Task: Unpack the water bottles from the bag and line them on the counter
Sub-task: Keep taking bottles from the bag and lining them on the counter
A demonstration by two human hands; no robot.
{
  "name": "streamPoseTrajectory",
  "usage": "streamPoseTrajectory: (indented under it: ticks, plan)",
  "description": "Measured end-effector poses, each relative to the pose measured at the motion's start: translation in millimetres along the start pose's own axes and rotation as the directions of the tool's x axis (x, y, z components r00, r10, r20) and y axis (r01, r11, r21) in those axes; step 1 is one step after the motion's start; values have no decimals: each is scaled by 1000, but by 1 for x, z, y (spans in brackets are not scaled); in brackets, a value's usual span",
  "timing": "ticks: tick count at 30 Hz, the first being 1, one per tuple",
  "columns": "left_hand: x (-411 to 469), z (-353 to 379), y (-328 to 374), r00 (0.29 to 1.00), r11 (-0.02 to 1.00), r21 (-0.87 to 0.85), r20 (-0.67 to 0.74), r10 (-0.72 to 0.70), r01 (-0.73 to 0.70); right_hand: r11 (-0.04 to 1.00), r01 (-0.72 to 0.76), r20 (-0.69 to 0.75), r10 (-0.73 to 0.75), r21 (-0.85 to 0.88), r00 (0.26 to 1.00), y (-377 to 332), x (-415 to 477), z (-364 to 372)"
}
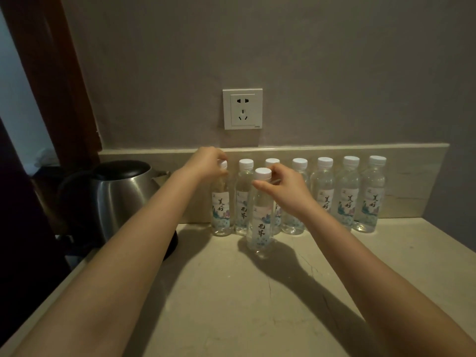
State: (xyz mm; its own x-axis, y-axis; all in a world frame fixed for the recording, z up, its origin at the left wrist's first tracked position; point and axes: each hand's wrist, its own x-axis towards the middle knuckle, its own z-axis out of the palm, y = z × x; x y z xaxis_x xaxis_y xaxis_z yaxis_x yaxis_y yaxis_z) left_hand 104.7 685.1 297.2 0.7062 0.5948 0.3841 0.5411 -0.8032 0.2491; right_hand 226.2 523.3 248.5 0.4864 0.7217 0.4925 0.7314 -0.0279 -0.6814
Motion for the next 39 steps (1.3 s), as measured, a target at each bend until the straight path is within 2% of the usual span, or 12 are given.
streamPoseTrajectory:
  ticks: [7, 10, 13, 15, 18, 20, 23, 25, 28, 33, 37, 39]
  plan:
    - [-12, 15, 8, 993, 997, 13, -90, -69, 71, 999, -28, 33, 28, -16, 999, -5, 0, 7]
    - [-25, 24, 19, 949, 997, -40, -308, -71, 62, 999, -37, 53, 39, -22, 998, -6, 0, 8]
    - [-43, 31, 35, 862, 962, -269, -498, -95, -49, 999, -35, 49, 34, 25, 998, -4, -4, 1]
    - [-55, 36, 46, 876, 871, -484, -454, -161, -91, 995, -52, 11, 51, 86, 999, -1, -6, -8]
    - [-68, 48, 61, 952, 743, -667, -253, -171, -44, 984, -82, -35, 88, 160, 996, 7, -12, -29]
    - [-71, 58, 74, 998, 725, -688, -35, -52, 13, 973, -90, -77, 108, 214, 991, 13, -17, -48]
    - [-69, 72, 105, 963, 726, -685, 233, 136, 64, 964, -85, -139, 123, 252, 983, 21, -24, -79]
    - [-66, 83, 132, 950, 699, -714, 246, 191, 44, 962, -68, -186, 120, 264, 975, 28, -29, -98]
    - [-56, 101, 172, 968, 675, -738, 176, 181, 8, 966, -62, -255, 127, 250, 959, 41, -39, -124]
    - [-43, 129, 229, 951, 695, -715, 162, 262, -70, 979, -88, -319, 144, 185, 937, 73, -54, -170]
    - [-24, 137, 260, 919, 812, -550, 189, 346, -193, 975, -120, -372, 183, 185, 910, 106, -56, -203]
    - [-13, 134, 266, 924, 855, -400, 51, 379, -329, 969, -138, -407, 212, 203, 888, 122, -50, -214]
